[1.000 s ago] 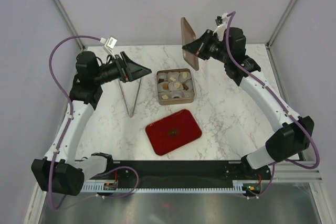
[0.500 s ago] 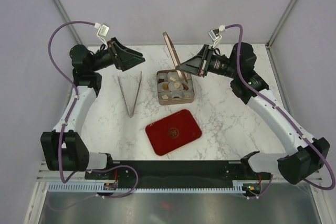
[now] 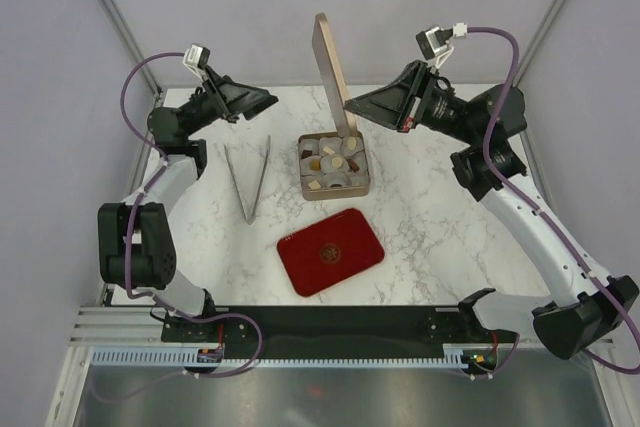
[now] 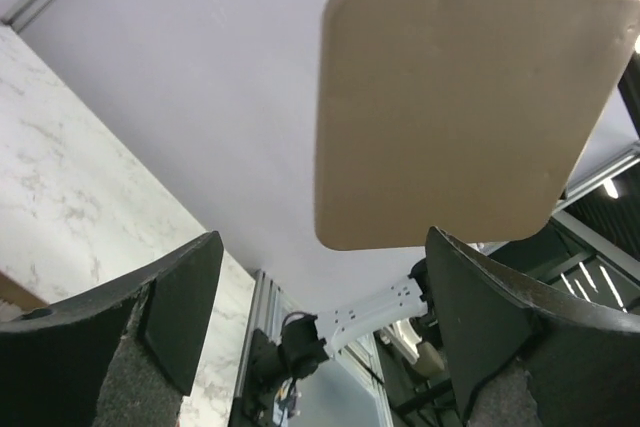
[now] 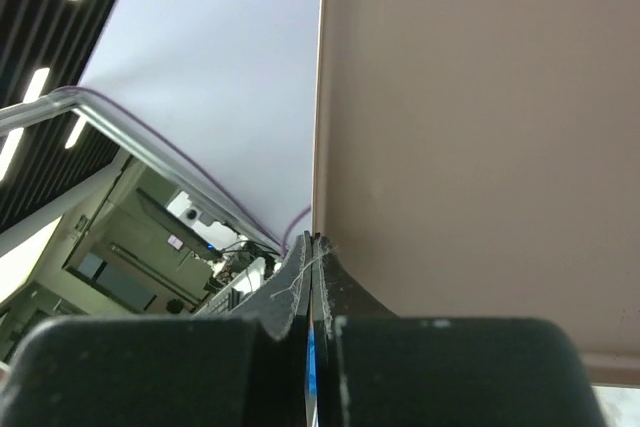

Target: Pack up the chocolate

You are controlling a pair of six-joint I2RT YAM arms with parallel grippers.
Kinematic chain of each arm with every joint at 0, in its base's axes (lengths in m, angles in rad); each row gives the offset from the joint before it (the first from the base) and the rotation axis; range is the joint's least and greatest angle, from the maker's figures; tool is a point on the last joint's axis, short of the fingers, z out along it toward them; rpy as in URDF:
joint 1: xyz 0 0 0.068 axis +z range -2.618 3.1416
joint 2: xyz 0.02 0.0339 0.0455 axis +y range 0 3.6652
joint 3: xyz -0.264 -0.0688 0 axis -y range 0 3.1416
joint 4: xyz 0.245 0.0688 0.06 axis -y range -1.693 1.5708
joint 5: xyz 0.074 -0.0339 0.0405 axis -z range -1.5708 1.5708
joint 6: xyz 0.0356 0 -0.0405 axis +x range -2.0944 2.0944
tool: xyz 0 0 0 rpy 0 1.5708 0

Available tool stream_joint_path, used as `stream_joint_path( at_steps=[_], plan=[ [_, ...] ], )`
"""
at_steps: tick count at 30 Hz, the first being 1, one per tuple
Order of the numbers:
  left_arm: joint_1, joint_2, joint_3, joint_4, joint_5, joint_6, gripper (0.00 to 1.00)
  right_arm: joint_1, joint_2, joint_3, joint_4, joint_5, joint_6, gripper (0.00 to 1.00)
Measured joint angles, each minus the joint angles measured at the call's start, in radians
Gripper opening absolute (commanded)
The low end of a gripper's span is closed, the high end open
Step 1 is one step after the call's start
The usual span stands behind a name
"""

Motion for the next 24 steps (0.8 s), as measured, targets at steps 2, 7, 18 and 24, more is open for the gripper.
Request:
stream_joint_path(
  at_steps=[2,7,18,24],
  plan=[
    [0.0,0.0,0.002,0.027,-0.024,-0.026,0.92,0.0,-0.001,0.031,0.026,0.0,0.02,0.0],
    [-0.014,0.04,0.082,0.051,-0.074,-0.082,0.92,0.005,-0.006,0.063,0.116,-0.006,0.097,0.0],
    [-0.154,0.153,0.343,0.063,-0.163,-0.133,0.91,0.019,0.009,0.1,0.235,-0.021,0.227,0.0],
    [-0.214,0.177,0.378,0.065,-0.195,-0.133,0.91,0.026,0.013,0.101,0.261,-0.021,0.253,0.0]
  ],
)
